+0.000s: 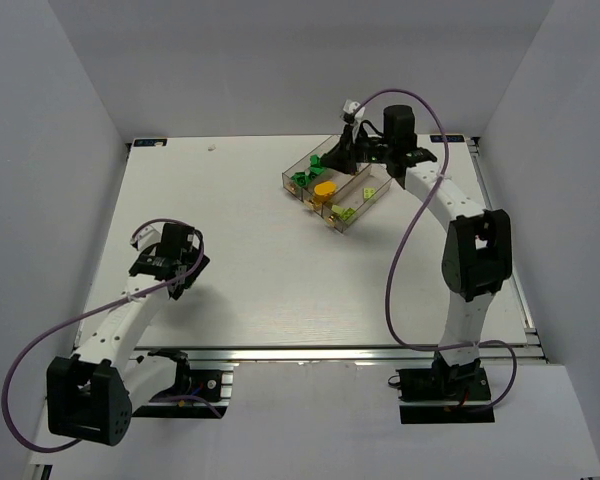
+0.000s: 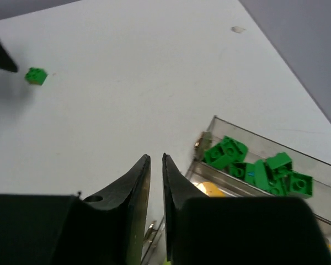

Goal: Sort the legos into containers by color

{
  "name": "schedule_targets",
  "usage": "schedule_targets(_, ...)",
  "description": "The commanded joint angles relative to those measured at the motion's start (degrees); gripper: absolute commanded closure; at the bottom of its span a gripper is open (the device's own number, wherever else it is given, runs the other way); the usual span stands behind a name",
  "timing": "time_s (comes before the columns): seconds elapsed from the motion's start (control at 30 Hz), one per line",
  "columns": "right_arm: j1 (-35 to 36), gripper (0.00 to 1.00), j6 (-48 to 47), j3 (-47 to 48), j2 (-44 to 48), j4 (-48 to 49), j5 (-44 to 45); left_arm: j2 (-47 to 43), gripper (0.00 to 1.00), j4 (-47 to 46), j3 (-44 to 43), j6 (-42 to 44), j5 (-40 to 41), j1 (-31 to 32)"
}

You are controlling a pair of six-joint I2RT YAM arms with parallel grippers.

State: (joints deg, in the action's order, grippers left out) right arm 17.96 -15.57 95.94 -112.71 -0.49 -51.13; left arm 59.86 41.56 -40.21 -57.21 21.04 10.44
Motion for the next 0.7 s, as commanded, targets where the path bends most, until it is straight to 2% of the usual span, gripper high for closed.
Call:
schedule_targets(0.0,1.5,0.79,-3.3,-5.6,4.1,-2.8,-6.3,2.7,0.12,3.3,-1.5,-2.8,2.0,-0.4)
schedule_targets(0.07,1.6,0.73,-3.6,-7.3,5.5,-3.2,-6.0,4.3,0.05,3.8,-1.5,-2.9,2.2,-0.4)
schedule_targets(0.23,1.6,0.70,-4.9,-9.4,7.8,-5.2,-5.9,9.3,0.05,0.5,-3.1,-0.4,2.1,-1.8)
schedule_targets(0.67,1.4,0.68,-4.7,-9.2,9.5,-5.5,-4.4,18.8,0.20,-6.1,-5.1,4.8,0.5,-6.8)
